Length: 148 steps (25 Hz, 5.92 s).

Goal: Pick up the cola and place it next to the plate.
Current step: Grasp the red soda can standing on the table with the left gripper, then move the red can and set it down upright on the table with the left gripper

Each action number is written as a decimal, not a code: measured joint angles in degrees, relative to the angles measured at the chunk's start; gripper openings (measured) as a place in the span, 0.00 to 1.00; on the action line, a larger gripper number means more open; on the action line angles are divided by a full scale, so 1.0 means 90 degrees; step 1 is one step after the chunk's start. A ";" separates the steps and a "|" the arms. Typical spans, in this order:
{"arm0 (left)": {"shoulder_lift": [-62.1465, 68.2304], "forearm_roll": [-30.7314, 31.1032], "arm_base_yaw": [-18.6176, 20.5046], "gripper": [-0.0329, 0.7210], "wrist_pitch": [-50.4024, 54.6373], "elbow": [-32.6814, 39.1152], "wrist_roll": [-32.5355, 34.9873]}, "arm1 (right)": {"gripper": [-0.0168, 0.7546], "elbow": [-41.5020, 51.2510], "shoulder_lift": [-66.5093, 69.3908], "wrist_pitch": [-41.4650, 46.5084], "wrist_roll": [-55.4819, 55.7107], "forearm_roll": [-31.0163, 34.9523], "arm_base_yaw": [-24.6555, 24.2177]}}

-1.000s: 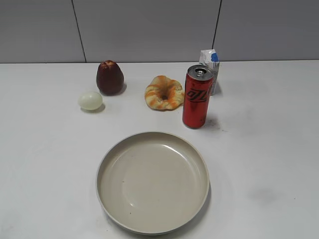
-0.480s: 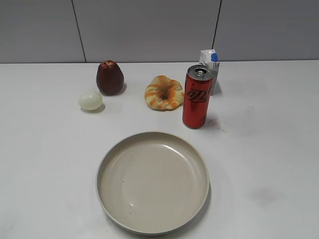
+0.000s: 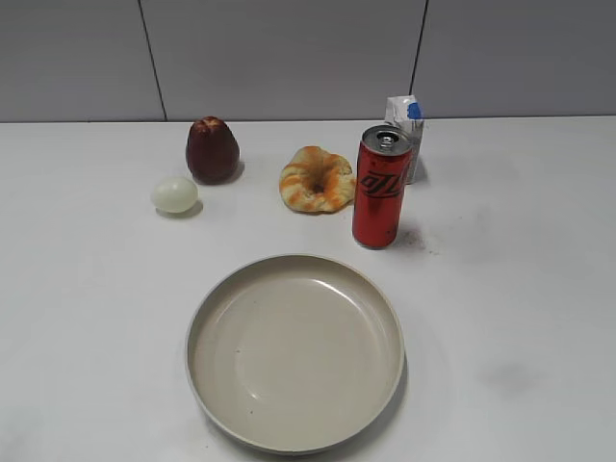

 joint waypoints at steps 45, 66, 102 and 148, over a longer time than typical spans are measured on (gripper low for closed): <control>1.3565 -0.0554 -0.5031 0.88 0.0612 -1.0334 0.0000 | 0.72 0.0000 0.0000 0.0000 0.0000 0.0006 0.0000; 1.3541 -0.0235 -0.5031 0.82 0.0425 -1.0376 0.0000 | 0.72 0.0000 0.0000 0.0000 0.0000 0.0006 0.0000; 1.3851 -0.0114 -0.5031 0.73 0.0526 -1.0353 0.0000 | 0.72 0.0000 0.0000 0.0000 0.0000 0.0006 0.0000; 0.7491 0.0002 -0.3376 0.73 -0.1014 -0.2457 -0.0693 | 0.72 0.0000 0.0000 0.0000 0.0000 0.0006 0.0000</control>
